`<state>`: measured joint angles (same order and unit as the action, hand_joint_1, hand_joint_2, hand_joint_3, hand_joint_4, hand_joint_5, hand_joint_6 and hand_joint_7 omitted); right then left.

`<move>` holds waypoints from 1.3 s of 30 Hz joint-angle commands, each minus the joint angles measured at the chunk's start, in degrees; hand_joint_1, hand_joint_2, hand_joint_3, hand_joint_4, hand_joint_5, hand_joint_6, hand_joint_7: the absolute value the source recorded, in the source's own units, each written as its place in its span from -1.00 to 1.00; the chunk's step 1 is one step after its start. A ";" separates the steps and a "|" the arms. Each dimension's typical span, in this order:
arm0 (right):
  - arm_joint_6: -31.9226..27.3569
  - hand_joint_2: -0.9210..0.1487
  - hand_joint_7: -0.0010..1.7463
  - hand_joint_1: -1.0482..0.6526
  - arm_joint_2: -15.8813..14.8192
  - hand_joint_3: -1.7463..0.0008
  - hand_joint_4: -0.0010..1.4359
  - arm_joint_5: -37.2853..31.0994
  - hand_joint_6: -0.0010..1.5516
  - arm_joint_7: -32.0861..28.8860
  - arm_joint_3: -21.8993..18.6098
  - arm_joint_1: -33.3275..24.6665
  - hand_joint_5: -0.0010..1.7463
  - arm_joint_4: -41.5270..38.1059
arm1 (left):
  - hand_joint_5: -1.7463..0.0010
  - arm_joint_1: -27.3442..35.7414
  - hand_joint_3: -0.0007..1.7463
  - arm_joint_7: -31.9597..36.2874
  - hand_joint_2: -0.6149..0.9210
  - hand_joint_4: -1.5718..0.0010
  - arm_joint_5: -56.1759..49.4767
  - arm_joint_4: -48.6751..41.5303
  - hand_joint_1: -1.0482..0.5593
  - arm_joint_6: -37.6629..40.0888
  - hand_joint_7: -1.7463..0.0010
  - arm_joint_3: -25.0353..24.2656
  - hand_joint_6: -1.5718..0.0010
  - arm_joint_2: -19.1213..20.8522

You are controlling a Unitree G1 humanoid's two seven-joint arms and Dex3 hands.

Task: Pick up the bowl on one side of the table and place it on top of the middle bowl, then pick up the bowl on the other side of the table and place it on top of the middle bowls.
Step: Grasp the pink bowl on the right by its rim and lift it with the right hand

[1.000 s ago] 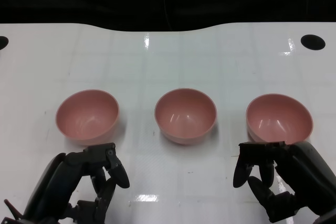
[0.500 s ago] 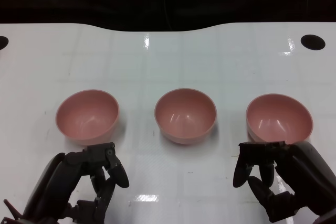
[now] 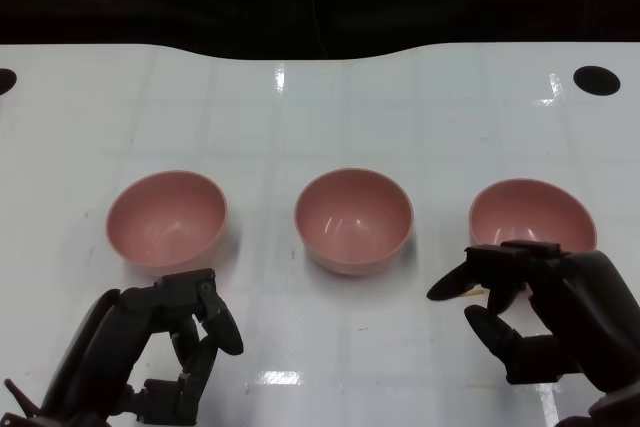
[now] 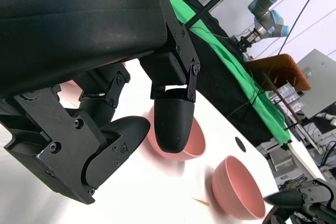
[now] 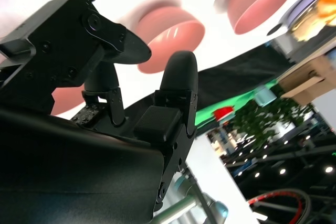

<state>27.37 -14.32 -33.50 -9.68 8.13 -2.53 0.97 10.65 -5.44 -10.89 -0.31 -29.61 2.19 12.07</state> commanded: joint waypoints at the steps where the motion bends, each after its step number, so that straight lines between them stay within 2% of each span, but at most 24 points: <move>1: -1.68 -0.17 -0.47 -0.01 0.11 0.08 -0.23 -1.19 -0.09 -1.52 -0.58 0.44 0.32 0.54 | -0.79 -0.20 0.64 -0.32 0.20 -0.16 0.66 -0.45 0.18 -0.35 -0.60 -0.57 -0.08 1.00; 4: -3.94 -0.53 -0.59 -0.05 0.21 0.50 -0.44 -2.67 -0.30 -1.85 -0.57 0.27 0.05 1.46 | -0.80 -0.14 0.64 -0.22 0.20 -0.16 0.57 -0.25 0.19 -0.26 -0.59 -0.57 -0.09 0.99; 5: -5.12 -0.59 -0.61 -0.06 0.28 0.57 -0.49 -3.24 -0.34 -1.71 -0.55 0.19 0.00 1.90 | -0.79 -0.21 0.65 -0.20 0.19 -0.16 0.56 -0.40 0.19 -0.45 -0.59 -0.58 -0.09 1.01; 8: -8.46 -0.79 -0.68 -0.14 0.18 0.80 -0.77 -5.23 -0.48 -1.20 -0.30 -0.04 -0.03 3.17 | -0.79 -0.23 0.66 -0.25 0.19 -0.17 0.50 -0.55 0.18 -0.68 -0.59 -0.57 -0.09 1.13; 10: -11.35 -0.86 -0.72 -0.21 -0.03 0.87 -0.92 -6.84 -0.56 -0.21 -0.04 -0.21 -0.04 4.21 | -0.80 -0.09 0.66 -0.25 0.19 -0.17 0.45 -0.30 0.17 -0.36 -0.59 -0.50 -0.09 1.05; 13: -14.87 -0.90 -0.77 -0.28 -0.39 0.93 -0.99 -8.86 -0.65 1.16 0.41 -0.23 -0.12 5.56 | -0.81 -0.07 0.66 -0.32 0.19 -0.17 0.56 -0.27 0.18 -0.43 -0.59 -0.34 -0.09 0.92; 24: -24.07 -0.85 -0.87 -0.43 -1.22 0.99 -1.00 -15.65 -0.80 3.14 2.31 1.67 -0.28 6.65 | -0.85 0.02 0.68 0.32 0.18 -0.15 -0.55 0.10 0.18 -0.63 -0.59 0.09 -0.09 0.51; 35: -32.07 -0.83 -0.88 -0.46 -2.35 1.00 -1.00 -22.03 -0.80 4.06 5.45 5.67 -0.31 1.99 | -0.86 -0.05 0.68 0.28 0.18 -0.16 -1.06 1.07 0.17 0.02 -0.59 0.49 -0.09 0.29; 39: -34.49 -0.84 -0.88 -0.46 -2.88 0.99 -1.00 -23.05 -0.77 5.36 6.82 7.70 -0.24 -0.49 | -0.85 -0.40 0.67 0.45 0.17 -0.16 -1.26 0.70 0.15 -0.39 -0.59 0.43 -0.09 0.36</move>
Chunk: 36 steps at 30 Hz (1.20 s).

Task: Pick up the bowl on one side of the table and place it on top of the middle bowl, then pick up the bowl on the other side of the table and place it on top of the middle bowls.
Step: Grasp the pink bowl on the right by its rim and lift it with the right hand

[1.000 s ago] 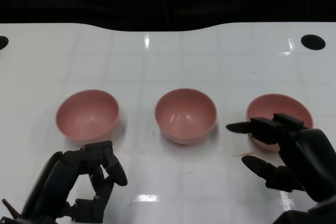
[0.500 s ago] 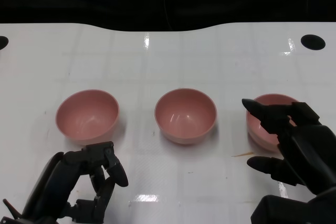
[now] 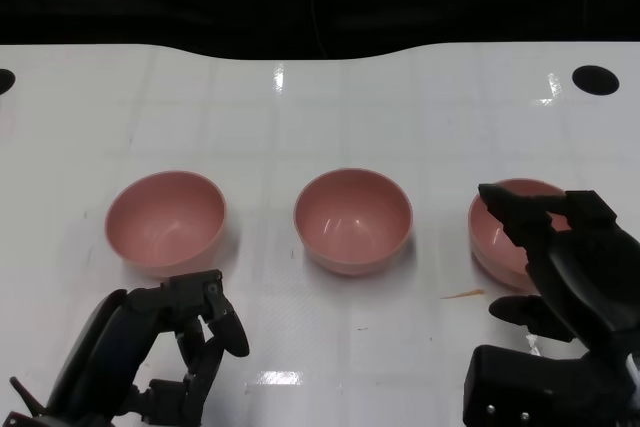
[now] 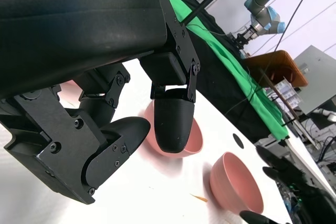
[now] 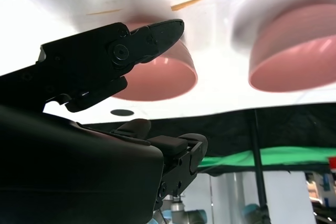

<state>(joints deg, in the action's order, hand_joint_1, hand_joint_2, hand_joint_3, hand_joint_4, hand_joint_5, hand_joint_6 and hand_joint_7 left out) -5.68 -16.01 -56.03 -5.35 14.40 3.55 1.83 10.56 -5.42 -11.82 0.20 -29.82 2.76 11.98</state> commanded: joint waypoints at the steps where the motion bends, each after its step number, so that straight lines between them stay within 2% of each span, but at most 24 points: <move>1: -1.93 -0.84 -0.87 -0.45 -1.28 0.99 -0.99 -0.60 -0.75 1.45 0.88 2.33 -0.23 -2.42 | -0.84 -0.39 0.68 0.41 0.17 -0.16 -0.36 0.12 0.15 -0.29 -0.58 -0.13 -0.09 0.48; 5: -2.81 -0.86 -0.87 -0.42 -1.85 0.99 -0.97 -1.20 -0.70 0.48 2.55 5.50 -0.22 -8.22 | -0.86 -0.49 0.67 0.34 0.18 -0.16 -0.69 0.18 0.15 -0.15 -0.59 -0.04 -0.08 0.59; 13: -4.00 -0.92 -0.91 -0.42 -2.71 0.99 -0.73 -1.64 -0.52 -0.03 5.96 9.95 -0.32 -16.42 | -0.87 -0.36 0.66 0.57 0.18 -0.15 -1.18 0.58 0.17 -0.20 -0.57 -0.08 -0.09 0.31; 16: -3.84 -0.95 -0.94 -0.40 -3.11 0.99 -0.55 -1.05 -0.42 0.44 7.32 11.38 -0.40 -18.98 | -0.86 -0.23 0.66 0.69 0.18 -0.15 -1.60 0.97 0.17 -0.16 -0.56 -0.07 -0.10 0.33; 19: -4.11 -0.99 -0.96 -0.37 -3.21 1.00 -0.19 -0.74 -0.29 1.14 8.42 12.71 -0.56 -20.83 | -0.86 -0.13 0.66 0.81 0.19 -0.16 -2.05 1.38 0.17 -0.05 -0.57 -0.09 -0.10 0.38; 21: -3.30 -0.99 -0.96 -0.37 -3.45 1.00 -0.12 -0.29 -0.26 0.10 8.84 13.31 -0.58 -21.78 | -0.86 -0.10 0.66 0.69 0.19 -0.16 -1.91 1.63 0.17 0.20 -0.57 -0.10 -0.10 0.32; 22: -2.05 -0.97 -0.95 -0.28 -3.63 1.00 -0.01 0.34 -0.08 -0.93 8.84 13.72 -0.21 -22.57 | -0.86 -0.09 0.66 0.61 0.19 -0.16 -1.80 1.78 0.17 0.42 -0.57 -0.10 -0.10 0.26; 23: -1.11 -0.97 -0.95 -0.23 -3.75 1.00 -0.02 0.82 0.03 -1.69 8.82 14.03 0.06 -23.18 | -0.86 -0.09 0.66 0.55 0.19 -0.16 -1.73 1.88 0.17 0.58 -0.57 -0.10 -0.10 0.22; 25: 0.26 -0.96 -0.94 -0.18 -4.02 1.00 0.00 1.30 0.16 -2.94 8.85 14.49 0.33 -24.09 | -0.84 -0.08 0.66 0.48 0.19 -0.16 -1.52 1.91 0.17 0.68 -0.58 -0.09 -0.10 0.16; 28: 3.35 -0.99 -0.89 -0.10 -4.25 0.97 0.12 2.75 0.37 -6.44 8.43 15.17 0.50 -25.89 | -0.83 -0.12 0.66 0.55 0.19 -0.16 -1.51 1.82 0.17 0.72 -0.57 0.00 -0.10 0.03; 31: 5.21 -1.00 -0.89 -0.08 -4.61 0.96 0.14 3.52 0.43 -8.53 8.38 15.78 0.54 -26.95 | -0.82 -0.12 0.66 0.56 0.19 -0.17 -1.59 1.85 0.18 0.81 -0.57 0.05 -0.10 -0.08; 32: 6.27 -1.00 -0.90 -0.06 -4.87 0.93 0.29 3.76 0.45 -9.67 8.31 16.06 0.81 -27.22 | -0.82 -0.12 0.66 0.56 0.19 -0.16 -1.62 1.88 0.18 0.84 -0.57 0.07 -0.10 -0.13; 33: 7.40 -1.00 -0.90 -0.05 -5.05 0.92 0.35 3.96 0.46 -11.15 8.23 16.31 0.90 -27.61 | -0.81 -0.11 0.66 0.53 0.19 -0.16 -1.66 1.93 0.18 0.93 -0.57 0.08 -0.10 -0.14; 36: 9.22 -1.00 -0.87 -0.02 -5.29 0.87 0.39 4.10 0.55 -13.75 8.18 17.22 0.99 -28.53 | -0.81 -0.29 0.67 0.45 0.18 -0.17 -1.52 1.49 0.17 0.76 -0.57 -0.07 -0.10 -0.04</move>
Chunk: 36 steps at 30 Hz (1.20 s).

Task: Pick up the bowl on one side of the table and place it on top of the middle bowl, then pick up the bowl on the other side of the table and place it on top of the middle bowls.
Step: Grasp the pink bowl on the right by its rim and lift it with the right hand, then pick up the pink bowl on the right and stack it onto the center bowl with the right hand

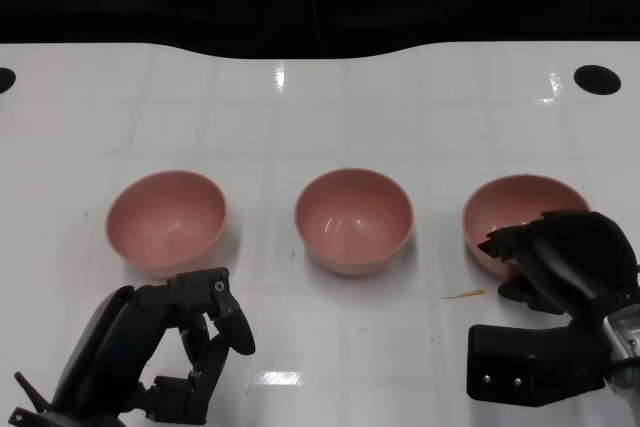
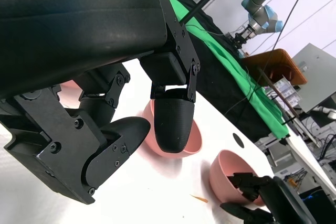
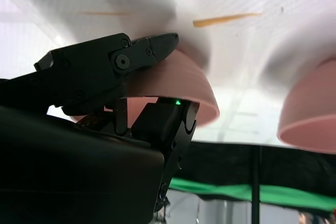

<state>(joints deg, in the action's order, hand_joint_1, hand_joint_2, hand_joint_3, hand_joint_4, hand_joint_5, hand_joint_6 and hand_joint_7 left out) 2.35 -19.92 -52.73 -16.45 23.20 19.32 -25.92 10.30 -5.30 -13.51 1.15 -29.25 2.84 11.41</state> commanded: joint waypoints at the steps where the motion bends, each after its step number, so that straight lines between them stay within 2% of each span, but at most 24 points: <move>1: 1.59 -0.93 -0.86 -0.03 -1.50 0.89 0.39 0.74 0.58 -3.50 -0.63 1.82 1.00 -0.89 | -0.82 -0.10 0.67 0.34 0.18 -0.17 0.14 0.39 0.17 0.07 -0.57 -0.22 -0.10 0.61; 4: 1.63 -0.90 -0.81 -0.05 -1.83 0.90 0.37 0.85 0.67 -4.08 -0.91 2.50 1.00 0.27 | -0.82 -0.14 0.67 0.28 0.18 -0.17 0.31 0.21 0.17 0.06 -0.57 -0.38 -0.10 0.72; 5: 1.45 -0.88 -0.07 -0.04 -1.87 0.79 0.38 1.01 0.40 -3.95 -1.16 2.63 1.00 1.00 | -0.82 -0.12 0.66 0.26 0.18 -0.16 0.39 0.21 0.17 0.13 -0.57 -0.40 -0.10 0.70; 6: 1.38 -0.85 0.32 -0.05 -1.88 0.71 0.38 1.28 0.21 -3.80 -1.47 2.76 1.00 1.67 | -0.82 -0.10 0.66 0.23 0.18 -0.17 0.47 0.25 0.17 0.23 -0.57 -0.42 -0.10 0.67; 8: 1.22 -0.82 0.52 -0.06 -1.99 0.57 0.35 1.59 0.06 -3.29 -1.98 3.08 1.00 3.09 | -0.82 -0.13 0.65 0.24 0.19 -0.16 0.42 0.37 0.17 0.40 -0.56 -0.43 -0.10 0.66; 11: 0.74 -0.46 0.77 -0.06 -2.10 0.07 0.34 1.71 -0.04 -2.44 -2.33 3.30 1.00 4.84 | -0.81 -0.27 0.65 0.42 0.19 -0.17 0.19 0.29 0.17 0.29 -0.55 -0.49 -0.10 0.70; 13: -0.19 -0.33 0.84 -0.06 -1.61 -0.09 0.34 2.41 -0.05 -1.36 -3.24 3.28 1.00 7.42 | -0.80 -0.57 0.65 0.38 0.19 -0.17 0.42 -0.13 0.17 0.26 -0.55 -0.49 -0.10 0.64; 14: -0.82 -0.24 0.93 -0.05 -1.45 -0.20 0.34 2.46 -0.09 -0.76 -3.60 3.27 1.00 8.92 | -0.79 -0.63 0.65 0.36 0.19 -0.17 0.46 -0.19 0.17 0.35 -0.55 -0.46 -0.10 0.58; 18: -2.46 -0.04 0.99 -0.03 -1.06 -0.38 0.37 2.62 -0.09 1.06 -4.46 3.00 1.00 14.00 | -0.79 -0.65 0.65 0.57 0.19 -0.17 0.11 -0.29 0.17 0.16 -0.55 -0.30 -0.10 0.50; 20: -3.37 0.05 1.00 -0.03 -0.61 -0.36 0.40 2.74 -0.08 2.11 -4.79 2.95 1.00 16.89 | -0.79 -0.60 0.65 0.86 0.19 -0.18 -0.35 -0.26 0.16 0.15 -0.55 -0.29 -0.10 0.45; 23: -3.82 0.07 1.00 -0.02 -0.04 -0.33 0.41 3.54 -0.08 3.56 -5.07 2.86 1.00 19.79 | -0.79 -0.49 0.66 0.91 0.18 -0.19 -0.45 -0.12 0.16 0.11 -0.56 -0.26 -0.11 0.34; 30: -2.98 0.19 1.00 0.06 1.65 -0.48 0.42 5.32 -0.03 6.41 -5.15 3.22 1.00 24.44 | -0.82 -0.21 0.65 0.96 0.19 -0.17 -0.99 0.33 0.16 0.26 -0.56 -0.27 -0.10 0.40; 36: -2.96 0.18 1.00 0.07 5.63 -0.47 0.40 7.95 -0.03 10.10 -4.16 4.80 1.00 25.79 | -0.82 -0.04 0.65 1.35 0.19 -0.17 -1.63 0.74 0.17 0.07 -0.56 0.03 -0.09 -0.02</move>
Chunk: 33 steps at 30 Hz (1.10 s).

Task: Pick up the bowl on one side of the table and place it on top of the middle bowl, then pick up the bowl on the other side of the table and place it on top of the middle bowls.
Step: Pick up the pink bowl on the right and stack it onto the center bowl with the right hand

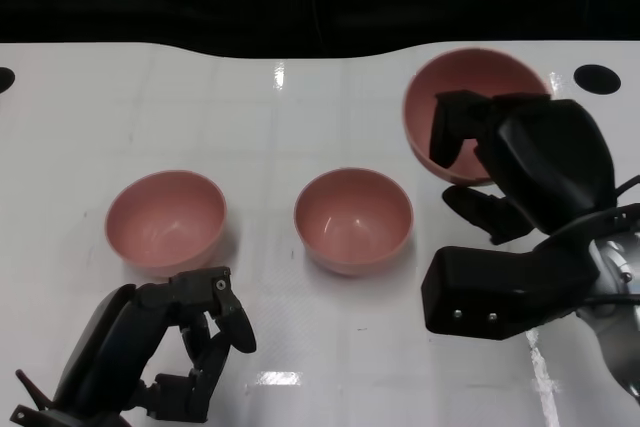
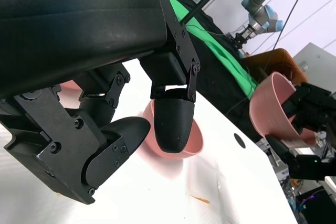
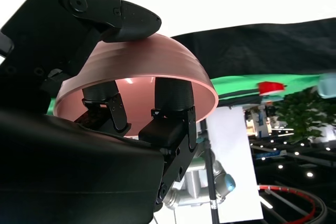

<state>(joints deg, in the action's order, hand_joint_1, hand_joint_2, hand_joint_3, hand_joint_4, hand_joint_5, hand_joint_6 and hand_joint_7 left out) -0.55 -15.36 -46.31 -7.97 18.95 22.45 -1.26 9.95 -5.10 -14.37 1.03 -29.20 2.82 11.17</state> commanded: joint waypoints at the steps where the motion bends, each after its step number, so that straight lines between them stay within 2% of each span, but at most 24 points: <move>1: 0.13 0.17 1.00 0.07 1.64 -0.47 0.40 2.14 -0.03 2.09 0.16 1.82 1.00 1.07 | -0.82 0.34 0.65 1.22 0.19 -0.17 -0.88 0.91 0.17 0.00 -0.56 0.08 -0.09 0.16; 14: 2.17 0.23 1.00 0.03 6.26 -0.58 0.40 4.87 -0.01 4.42 2.73 2.98 1.00 -2.59 | -0.82 0.71 0.66 1.36 0.19 -0.17 -1.22 1.92 0.17 0.49 -0.58 0.58 -0.09 -0.03; 24: 2.49 0.21 1.00 0.04 8.23 -0.49 0.38 4.85 -0.06 5.29 5.53 3.18 1.00 -6.62 | -0.84 1.27 0.66 1.62 0.19 -0.16 -1.55 3.56 0.17 1.77 -0.59 1.18 -0.08 -0.19; 25: 2.54 0.11 0.64 0.02 8.26 -0.40 0.35 4.79 0.03 5.69 6.04 3.28 1.00 -7.67 | -0.85 1.34 0.66 1.68 0.19 -0.16 -1.75 3.89 0.17 2.05 -0.59 1.26 -0.08 -0.26; 27: 2.82 0.05 0.22 0.02 8.40 -0.30 0.33 4.46 0.19 5.53 7.02 3.50 1.00 -10.00 | -0.86 1.46 0.66 1.71 0.19 -0.15 -1.84 4.23 0.16 2.39 -0.59 1.43 -0.08 -0.38; 28: 3.16 0.01 -0.09 0.01 8.52 -0.24 0.32 4.29 0.32 4.96 7.36 3.61 1.00 -11.09 | -0.87 1.55 0.66 1.66 0.18 -0.15 -1.77 4.42 0.16 2.67 -0.58 1.50 -0.09 -0.42; 29: 3.42 0.00 -0.22 0.01 8.61 -0.22 0.32 4.18 0.38 4.53 7.58 3.72 1.00 -11.86 | -0.87 1.63 0.66 1.63 0.18 -0.15 -1.70 4.59 0.15 2.90 -0.58 1.54 -0.09 -0.43; 31: 4.10 0.01 -0.33 0.00 8.99 -0.19 0.33 3.72 0.44 3.10 8.24 4.03 1.00 -14.21 | -0.89 1.72 0.66 1.54 0.18 -0.14 -1.58 4.81 0.14 3.20 -0.58 1.61 -0.09 -0.35; 32: 4.40 -0.01 -0.31 -0.01 9.21 -0.17 0.34 3.56 0.44 2.38 8.54 4.22 1.00 -15.40 | -0.89 1.72 0.66 1.49 0.18 -0.14 -1.46 4.84 0.14 3.22 -0.57 1.64 -0.09 -0.29; 33: 4.88 -0.02 -0.20 -0.01 9.48 -0.14 0.35 3.33 0.40 1.48 8.87 4.50 1.00 -17.00 | -0.89 1.75 0.66 1.47 0.18 -0.14 -1.38 4.91 0.14 3.32 -0.57 1.66 -0.09 -0.26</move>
<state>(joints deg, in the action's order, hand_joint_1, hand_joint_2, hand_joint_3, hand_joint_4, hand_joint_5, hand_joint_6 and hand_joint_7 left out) 3.72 -6.13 -43.07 -5.08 27.65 25.66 -16.66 11.09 -4.16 -15.63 5.39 -26.27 4.70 10.68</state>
